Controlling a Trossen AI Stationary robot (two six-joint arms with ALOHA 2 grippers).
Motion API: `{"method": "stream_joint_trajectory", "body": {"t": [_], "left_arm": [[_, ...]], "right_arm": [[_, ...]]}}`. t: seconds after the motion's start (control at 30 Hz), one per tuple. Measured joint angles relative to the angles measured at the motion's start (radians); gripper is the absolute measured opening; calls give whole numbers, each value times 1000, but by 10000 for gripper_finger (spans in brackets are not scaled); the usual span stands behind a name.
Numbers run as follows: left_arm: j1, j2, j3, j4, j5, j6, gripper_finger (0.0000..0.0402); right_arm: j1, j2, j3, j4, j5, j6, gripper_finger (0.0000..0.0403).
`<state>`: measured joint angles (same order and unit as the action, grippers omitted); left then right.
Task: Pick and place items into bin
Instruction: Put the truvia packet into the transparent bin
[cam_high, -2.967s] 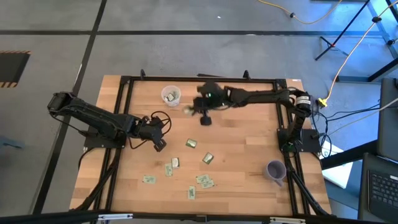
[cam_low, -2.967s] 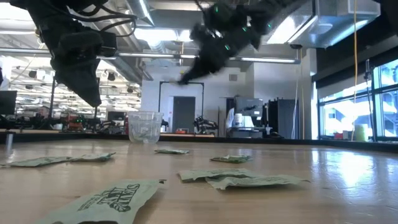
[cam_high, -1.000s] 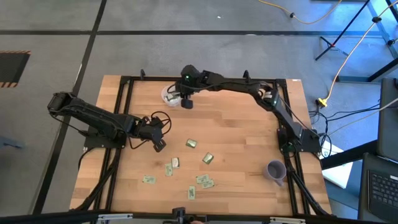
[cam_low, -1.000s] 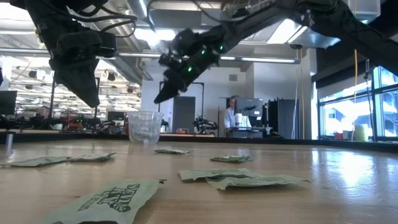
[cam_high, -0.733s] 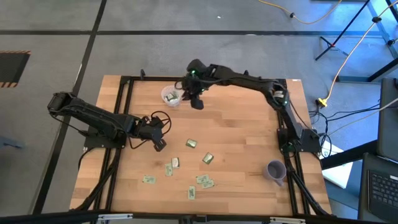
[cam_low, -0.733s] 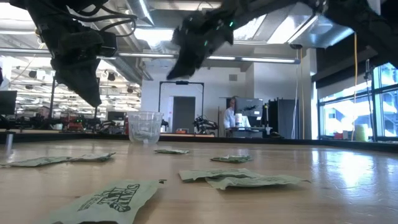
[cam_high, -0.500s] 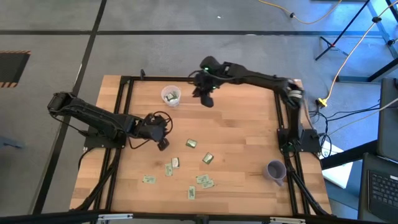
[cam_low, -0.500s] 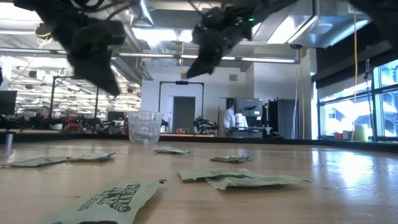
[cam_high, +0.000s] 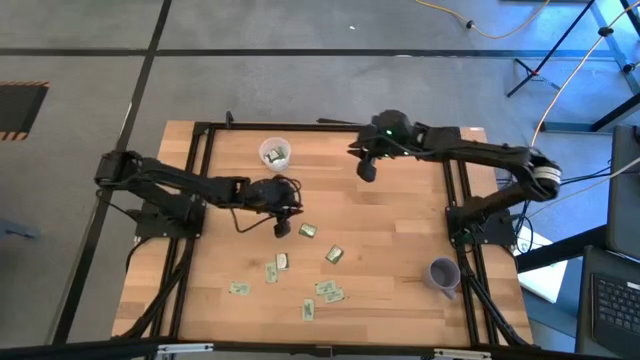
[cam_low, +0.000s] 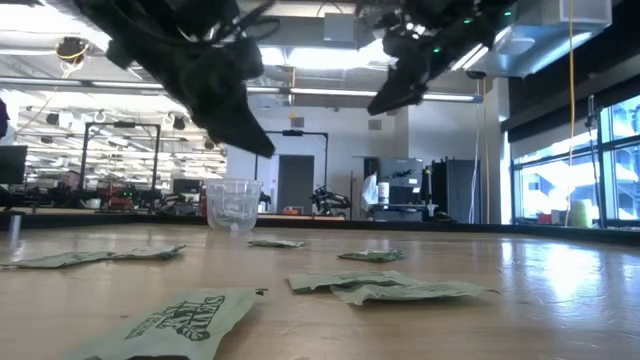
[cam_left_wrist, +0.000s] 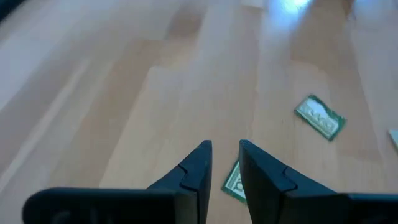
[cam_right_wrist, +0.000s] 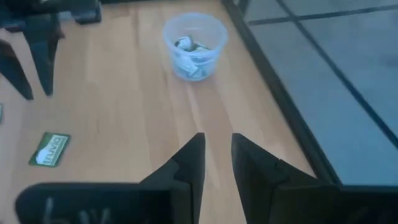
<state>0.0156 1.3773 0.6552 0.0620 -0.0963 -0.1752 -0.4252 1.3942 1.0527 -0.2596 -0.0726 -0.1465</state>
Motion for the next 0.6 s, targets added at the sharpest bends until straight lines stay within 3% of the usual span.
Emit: {"method": "stream_joint_trajectory", "body": {"t": [0.27, 0.6], "left_arm": [[13, 143, 0, 57, 113, 93, 75], [-10, 254, 0, 116, 126, 147, 80]], "right_arm": [[0, -116, -142, 58, 32, 95, 83], [0, -110, -175, 78, 32, 117, 83]]}}
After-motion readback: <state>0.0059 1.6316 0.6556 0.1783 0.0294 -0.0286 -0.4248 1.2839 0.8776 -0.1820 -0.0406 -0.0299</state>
